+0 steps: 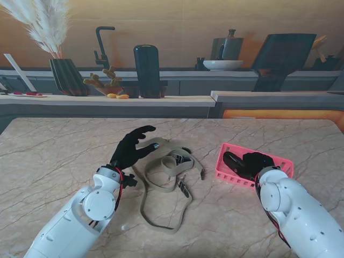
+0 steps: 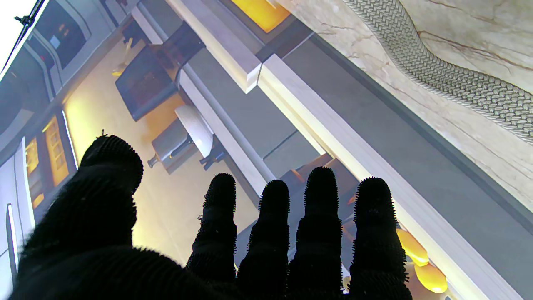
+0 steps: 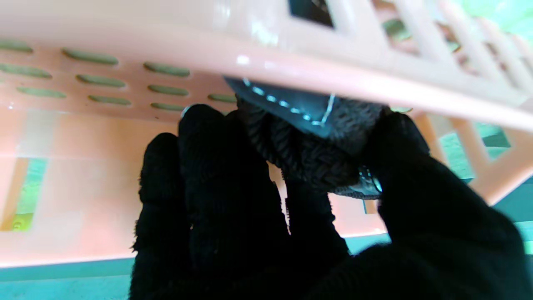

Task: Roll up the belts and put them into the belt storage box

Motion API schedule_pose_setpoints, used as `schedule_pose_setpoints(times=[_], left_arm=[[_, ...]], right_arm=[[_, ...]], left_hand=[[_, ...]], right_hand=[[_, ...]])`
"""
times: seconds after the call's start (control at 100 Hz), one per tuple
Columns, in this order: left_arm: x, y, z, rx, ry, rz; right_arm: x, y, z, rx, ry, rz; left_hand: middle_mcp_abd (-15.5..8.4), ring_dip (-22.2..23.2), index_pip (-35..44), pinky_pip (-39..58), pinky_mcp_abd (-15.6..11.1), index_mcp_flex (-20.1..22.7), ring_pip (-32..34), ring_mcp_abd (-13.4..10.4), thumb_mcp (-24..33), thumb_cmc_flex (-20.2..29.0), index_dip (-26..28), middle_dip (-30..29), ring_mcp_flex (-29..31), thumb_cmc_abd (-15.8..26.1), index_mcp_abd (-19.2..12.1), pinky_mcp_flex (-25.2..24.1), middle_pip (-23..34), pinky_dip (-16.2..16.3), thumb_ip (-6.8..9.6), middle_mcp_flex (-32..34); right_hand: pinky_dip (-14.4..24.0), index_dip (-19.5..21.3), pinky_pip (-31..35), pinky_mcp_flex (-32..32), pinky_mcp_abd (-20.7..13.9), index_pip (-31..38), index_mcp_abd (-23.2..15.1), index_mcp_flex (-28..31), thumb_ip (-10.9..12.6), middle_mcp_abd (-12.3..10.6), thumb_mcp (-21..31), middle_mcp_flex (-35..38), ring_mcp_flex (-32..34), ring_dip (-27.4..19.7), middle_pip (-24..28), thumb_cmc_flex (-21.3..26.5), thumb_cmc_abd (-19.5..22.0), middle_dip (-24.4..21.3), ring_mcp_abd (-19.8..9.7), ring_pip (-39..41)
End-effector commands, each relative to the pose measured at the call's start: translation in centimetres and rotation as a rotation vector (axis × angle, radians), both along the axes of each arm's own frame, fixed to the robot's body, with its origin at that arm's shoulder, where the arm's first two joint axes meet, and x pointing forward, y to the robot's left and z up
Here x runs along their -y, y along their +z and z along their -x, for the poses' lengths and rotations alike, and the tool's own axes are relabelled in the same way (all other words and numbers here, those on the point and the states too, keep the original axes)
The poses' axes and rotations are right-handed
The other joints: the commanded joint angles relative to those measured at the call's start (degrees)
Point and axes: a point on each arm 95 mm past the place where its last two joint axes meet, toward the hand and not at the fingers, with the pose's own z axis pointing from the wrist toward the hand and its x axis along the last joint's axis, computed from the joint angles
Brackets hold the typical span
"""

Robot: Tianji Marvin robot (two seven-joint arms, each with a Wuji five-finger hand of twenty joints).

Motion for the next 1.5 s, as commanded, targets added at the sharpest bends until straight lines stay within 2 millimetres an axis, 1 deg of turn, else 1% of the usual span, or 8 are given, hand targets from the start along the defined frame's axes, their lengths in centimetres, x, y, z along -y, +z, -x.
schedule_pose_setpoints(times=[0.0,0.13,0.2,0.24,0.62,0.88,1.27,1.49], left_arm=[[0.2,-0.2,0.1,-0.01,0.001,0.003],[0.2,-0.2,0.1,-0.012,0.003,0.001],[0.2,-0.2,0.1,-0.014,0.003,0.001],[0.2,-0.2,0.1,-0.015,0.003,0.002],[0.2,-0.3,0.1,-0.019,0.006,-0.001],[0.1,-0.3,0.1,-0.023,0.009,-0.001],[0.1,-0.3,0.1,-0.025,0.011,-0.002],[0.0,-0.4,0.1,-0.025,0.012,-0.002]], right_arm=[[-0.5,-0.8,0.4,-0.031,0.005,-0.02],[-0.6,-0.9,0.4,-0.042,-0.001,-0.051],[-0.7,-0.9,0.4,-0.044,-0.001,-0.064],[-0.7,-0.8,0.3,-0.045,0.002,-0.069],[-0.8,-0.3,0.3,-0.013,0.047,-0.072],[-0.5,-0.2,0.5,-0.018,0.074,0.001],[-0.7,0.3,1.1,0.022,0.086,0.016],[-0.9,0.5,1.4,0.0,0.089,-0.011]], left_hand=[[0.05,-0.61,-1.59,-0.91,-0.1,1.36,-0.79,-1.31,-1.53,1.1,0.71,0.06,-1.98,2.13,-1.14,-0.79,-1.44,1.18,1.87,0.24],[0.02,-0.61,-1.59,-0.89,-0.05,1.44,-0.8,-1.3,-1.52,1.3,0.71,0.04,-2.02,2.29,-1.12,-0.82,-1.5,1.19,1.89,0.13],[0.01,-0.62,-1.59,-0.89,-0.07,1.45,-0.81,-1.26,-1.54,1.39,0.71,0.04,-2.07,2.31,-1.07,-0.87,-1.49,1.19,1.89,0.12],[0.08,-0.62,-1.6,-0.87,-0.13,1.46,-0.82,-1.21,-1.58,1.42,0.71,0.03,-2.09,2.31,-1.1,-0.86,-1.52,1.2,1.89,0.05],[-0.01,-0.63,-1.58,-0.81,-0.12,1.58,-0.76,-1.24,-1.72,1.86,0.73,0.01,-2.1,2.54,-1.1,-0.89,-1.49,1.2,1.93,0.02],[0.28,-0.61,-1.59,-0.79,0.06,1.85,-0.67,-0.96,-1.86,2.32,0.71,-0.04,-2.05,2.84,-0.98,-0.93,-1.52,1.15,1.92,0.06],[0.23,-0.63,-1.7,-0.71,0.1,1.97,-0.62,-0.9,-2.37,2.69,0.67,-0.09,-2.12,3.04,-1.0,-1.03,-1.55,1.09,1.94,0.01],[0.2,-0.67,-1.72,-0.7,0.0,1.96,-0.65,-0.92,-2.65,2.8,0.67,-0.1,-2.19,3.16,-0.95,-1.05,-1.58,1.04,1.96,-0.02]], right_hand=[[2.16,2.45,1.83,-1.14,-0.17,5.98,-9.94,3.9,5.74,0.61,3.47,0.11,-1.39,0.7,1.96,3.2,8.77,0.04,1.87,0.23],[3.13,5.66,1.59,-2.56,0.0,2.34,-8.52,5.5,7.24,1.07,0.99,-0.49,-2.59,1.1,1.88,-1.43,11.68,-0.02,2.64,0.28],[3.87,11.53,1.28,-3.33,0.24,-2.69,-6.91,7.38,10.01,1.53,1.22,-0.91,-3.23,1.36,1.67,-7.98,12.69,-0.01,3.15,0.24],[4.01,13.74,1.2,-3.54,0.29,-3.92,-6.59,7.82,10.43,1.71,1.18,-1.06,-3.5,1.4,1.62,-9.84,12.89,0.01,3.29,0.18],[3.96,14.88,0.39,-4.86,0.48,-5.73,-6.61,6.76,11.16,1.96,-1.57,-2.25,-5.11,1.31,0.9,-16.56,12.63,-0.14,3.6,-0.57],[1.77,15.33,-3.66,-5.81,2.65,-10.16,-4.96,5.9,11.01,2.33,-1.24,-2.8,-5.67,-1.65,-2.98,-23.97,9.64,-1.98,4.77,-6.44],[-0.38,14.64,-6.94,-6.54,3.82,-13.55,-4.32,4.55,11.05,2.53,-2.95,-2.84,-5.52,-4.05,-5.51,-25.29,8.78,-3.18,5.2,-10.98],[-1.49,14.36,-8.32,-7.2,4.17,-14.59,-5.83,5.22,11.35,2.47,-4.6,-2.79,-6.04,-5.08,-7.01,-23.02,10.77,-3.91,5.43,-13.01]])
